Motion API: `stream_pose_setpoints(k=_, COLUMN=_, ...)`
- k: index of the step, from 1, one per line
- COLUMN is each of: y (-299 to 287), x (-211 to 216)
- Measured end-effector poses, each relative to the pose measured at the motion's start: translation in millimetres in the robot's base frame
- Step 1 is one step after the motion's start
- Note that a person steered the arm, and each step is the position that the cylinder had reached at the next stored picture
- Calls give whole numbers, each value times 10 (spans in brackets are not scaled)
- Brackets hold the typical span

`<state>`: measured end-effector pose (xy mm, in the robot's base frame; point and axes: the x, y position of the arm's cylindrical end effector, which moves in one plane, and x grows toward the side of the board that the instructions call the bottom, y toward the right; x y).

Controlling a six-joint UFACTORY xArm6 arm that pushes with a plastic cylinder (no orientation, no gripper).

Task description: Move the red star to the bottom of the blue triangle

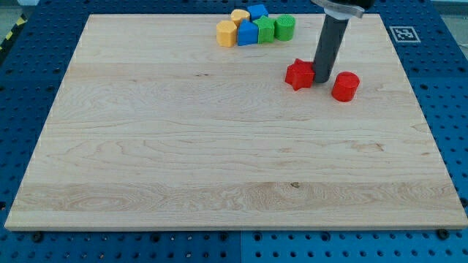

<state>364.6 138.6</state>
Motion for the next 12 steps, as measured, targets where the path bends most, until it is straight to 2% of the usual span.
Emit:
stream_pose_setpoints(k=2, y=-30, x=295)
stream_pose_setpoints(k=4, y=-867, x=-192)
stream_pose_setpoints(k=7, y=-1594, x=-218)
stream_pose_setpoints(k=12, y=-1177, x=-176)
